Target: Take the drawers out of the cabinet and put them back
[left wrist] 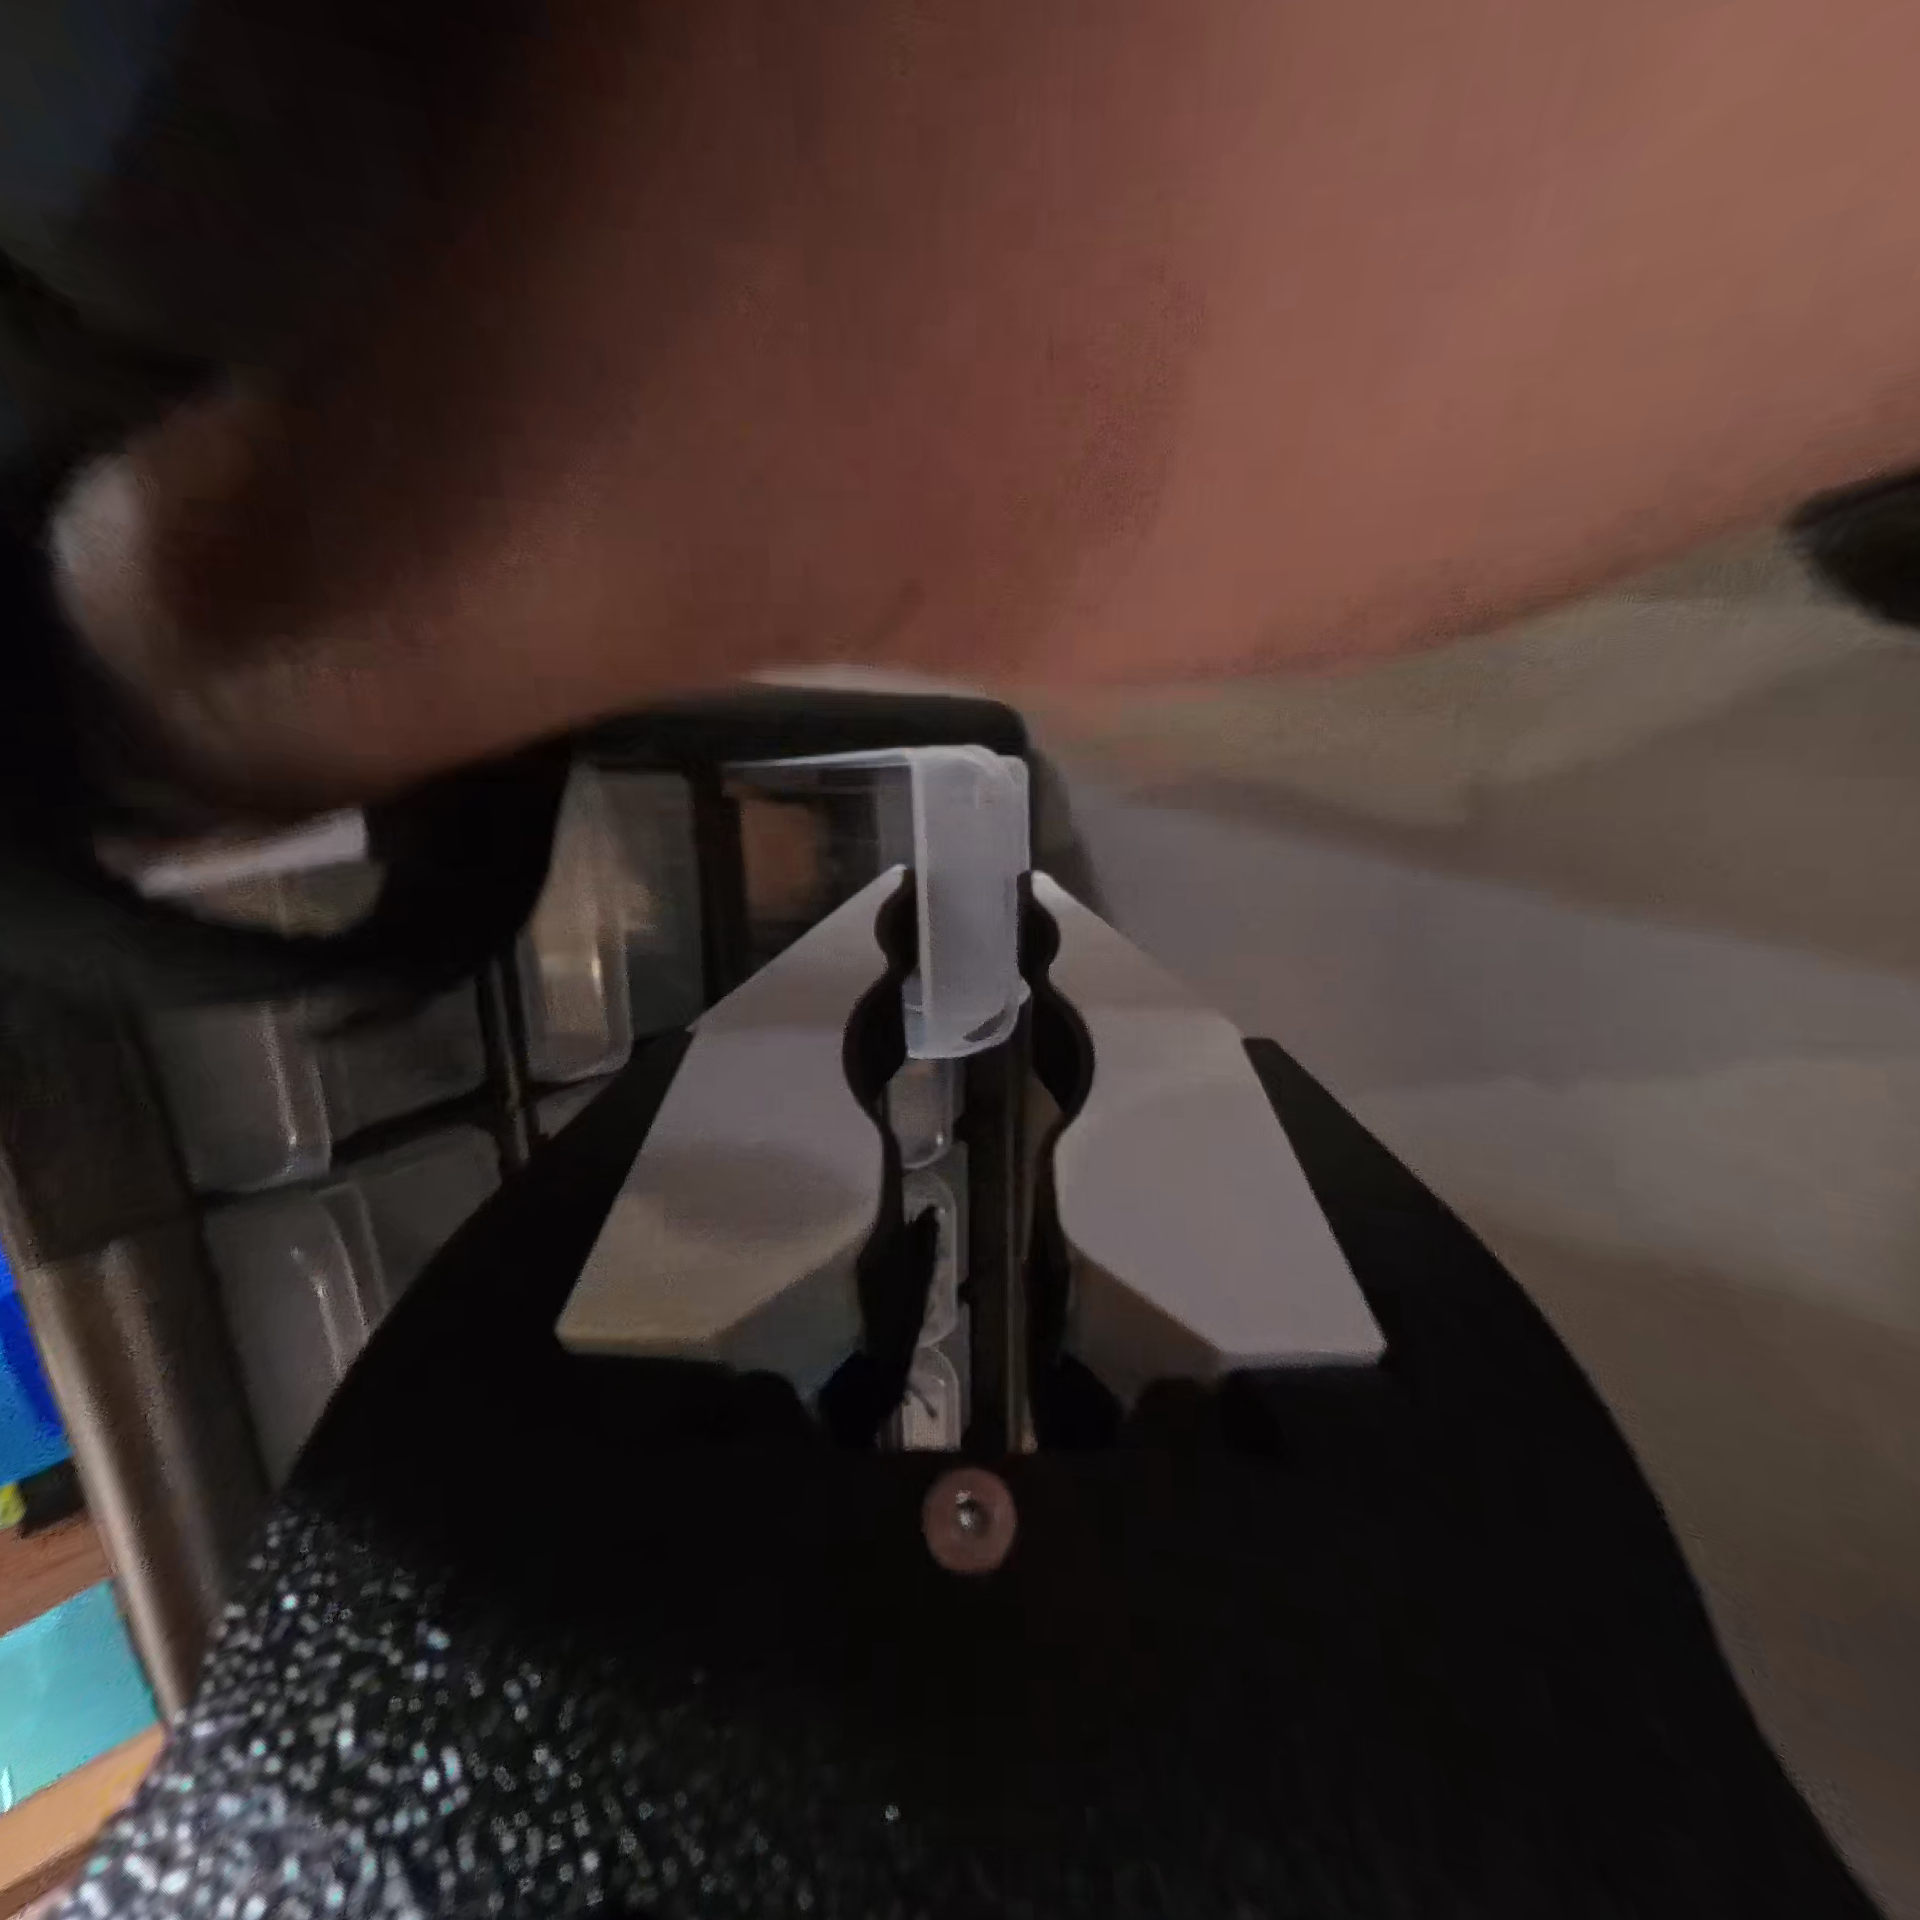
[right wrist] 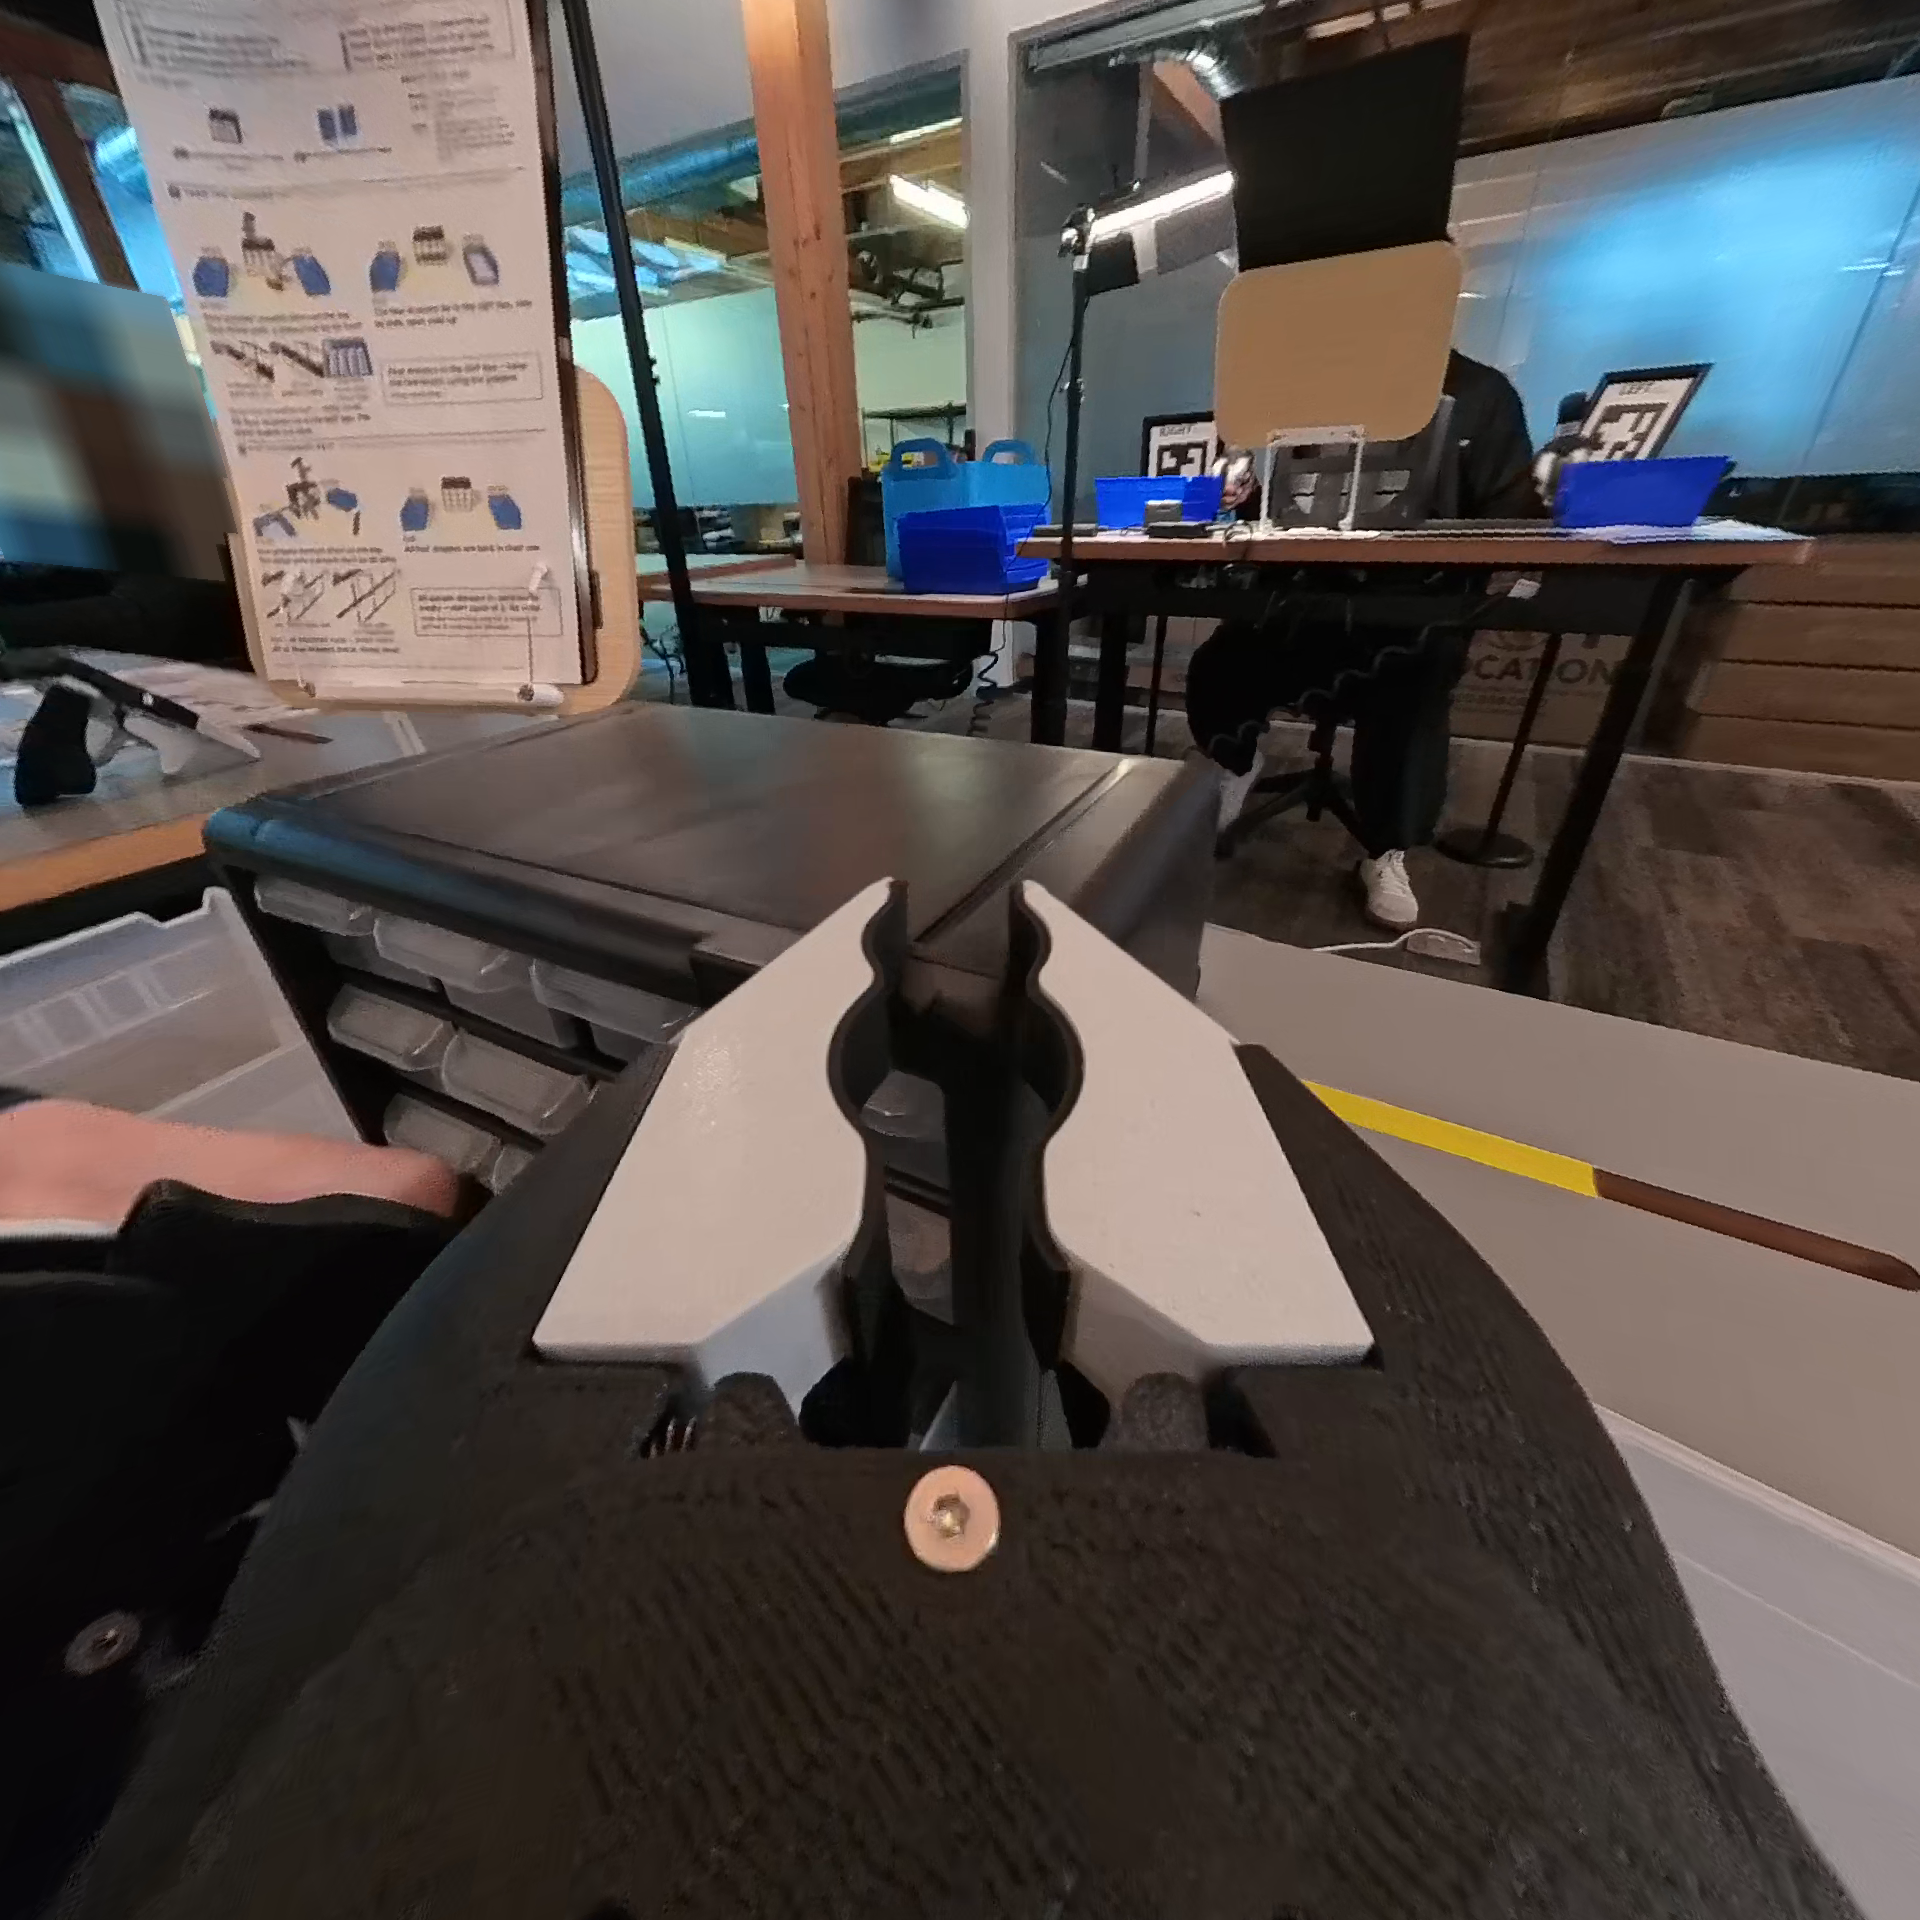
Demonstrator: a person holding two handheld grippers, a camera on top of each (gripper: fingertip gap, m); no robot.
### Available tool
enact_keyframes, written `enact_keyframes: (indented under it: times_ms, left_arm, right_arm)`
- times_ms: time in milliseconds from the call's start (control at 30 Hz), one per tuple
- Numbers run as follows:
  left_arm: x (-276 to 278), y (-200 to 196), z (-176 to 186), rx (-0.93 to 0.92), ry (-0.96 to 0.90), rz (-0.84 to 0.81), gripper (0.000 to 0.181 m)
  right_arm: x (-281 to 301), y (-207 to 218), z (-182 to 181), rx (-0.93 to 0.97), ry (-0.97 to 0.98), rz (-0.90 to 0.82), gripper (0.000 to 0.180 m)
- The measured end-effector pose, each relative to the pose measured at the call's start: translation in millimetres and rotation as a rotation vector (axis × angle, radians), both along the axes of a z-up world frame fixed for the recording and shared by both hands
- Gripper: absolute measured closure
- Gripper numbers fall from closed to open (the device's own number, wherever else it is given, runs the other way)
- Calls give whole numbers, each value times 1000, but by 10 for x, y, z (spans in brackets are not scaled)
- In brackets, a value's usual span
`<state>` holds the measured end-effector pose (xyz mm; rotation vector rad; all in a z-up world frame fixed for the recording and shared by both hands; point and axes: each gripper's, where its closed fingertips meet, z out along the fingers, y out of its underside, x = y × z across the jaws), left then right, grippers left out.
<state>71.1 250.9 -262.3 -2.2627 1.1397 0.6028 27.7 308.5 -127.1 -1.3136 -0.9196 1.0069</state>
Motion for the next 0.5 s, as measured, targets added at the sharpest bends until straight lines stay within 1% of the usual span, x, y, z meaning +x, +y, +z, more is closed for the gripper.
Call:
enact_keyframes:
  times_ms: [67, 133, 200, 267, 300, 367, 433, 500]
  left_arm:
    - [-113, 44, 22, 91, 9, 28, 163]
    - [-112, 14, 55, 170, -19, 21, 156]
    - [42, -55, 135, 264, -121, -33, 156]
    - [161, -153, 216, 341, -218, -64, 160]
    - [177, -197, 207, 348, -247, -62, 161]
    - [155, -251, 74, 297, -264, -50, 164]
    - [77, -219, -50, 272, -226, -36, 166]
    - [19, -123, -78, 300, -202, -25, 170]
  right_arm:
    - [49, 42, 41, -17, 36, -13, 161]
    - [87, 79, 56, -34, 53, -17, 161]
    - [103, 98, 49, -51, 58, -11, 161]
    - [103, 100, 43, -66, 62, 0, 161]
    - [100, 96, 40, -70, 62, 6, 161]
    - [85, 85, 28, -73, 57, 13, 161]
    - [60, 65, 8, -74, 44, 24, 161]
    - [34, 39, -7, -70, 31, 33, 161]
